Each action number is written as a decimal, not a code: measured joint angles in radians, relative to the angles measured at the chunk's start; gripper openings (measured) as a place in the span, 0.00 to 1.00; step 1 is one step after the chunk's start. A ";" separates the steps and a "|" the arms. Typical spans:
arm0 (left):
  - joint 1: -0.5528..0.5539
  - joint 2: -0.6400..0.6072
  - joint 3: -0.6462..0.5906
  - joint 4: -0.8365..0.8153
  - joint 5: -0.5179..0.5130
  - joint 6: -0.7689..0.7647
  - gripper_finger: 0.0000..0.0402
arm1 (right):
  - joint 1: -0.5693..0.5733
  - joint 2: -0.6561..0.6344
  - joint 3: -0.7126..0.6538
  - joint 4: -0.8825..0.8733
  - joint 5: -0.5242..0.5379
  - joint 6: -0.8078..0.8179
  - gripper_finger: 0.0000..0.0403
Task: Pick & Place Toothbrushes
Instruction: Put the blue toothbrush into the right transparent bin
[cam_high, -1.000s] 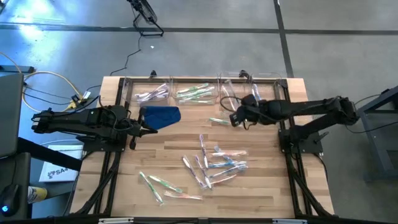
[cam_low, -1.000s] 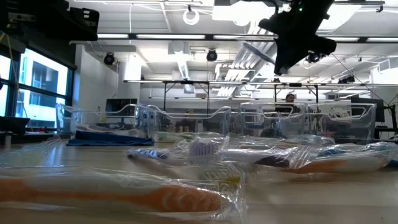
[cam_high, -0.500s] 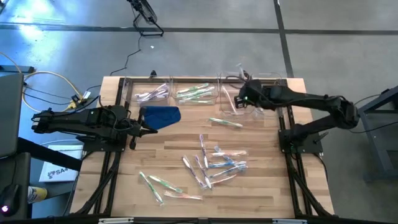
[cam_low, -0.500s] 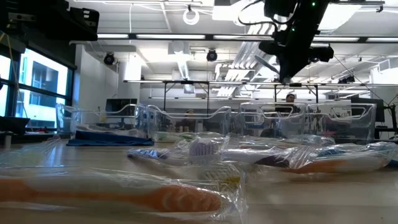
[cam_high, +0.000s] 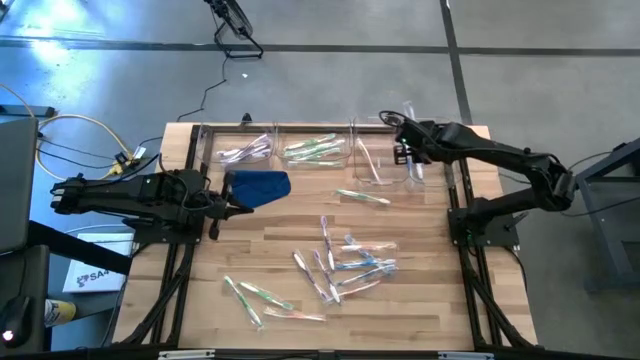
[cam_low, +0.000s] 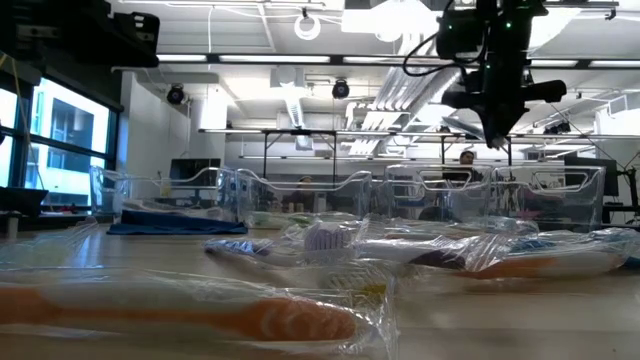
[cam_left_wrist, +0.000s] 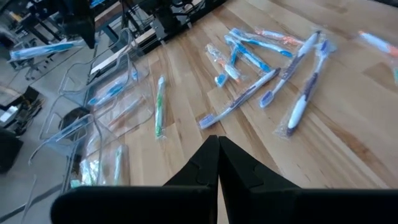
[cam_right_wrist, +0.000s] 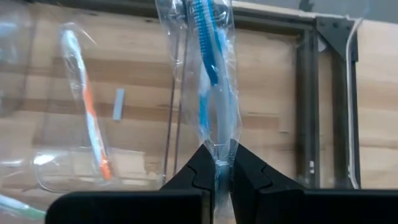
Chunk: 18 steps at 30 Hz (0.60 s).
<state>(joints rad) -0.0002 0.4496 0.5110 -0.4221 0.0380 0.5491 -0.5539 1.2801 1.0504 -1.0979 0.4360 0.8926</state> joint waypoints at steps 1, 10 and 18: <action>0.000 0.000 0.000 0.000 -0.005 0.000 0.00 | -0.005 0.000 0.000 -0.006 -0.002 0.000 0.04; 0.000 0.000 0.000 0.000 -0.010 0.000 0.00 | -0.046 0.001 0.000 -0.054 -0.037 0.020 0.04; 0.000 0.000 0.000 0.000 -0.010 0.000 0.00 | -0.071 0.001 -0.040 -0.064 -0.076 0.031 0.04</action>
<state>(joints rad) -0.0002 0.4495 0.5110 -0.4221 0.0280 0.5491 -0.6251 1.2808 1.0106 -1.1619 0.3595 0.9237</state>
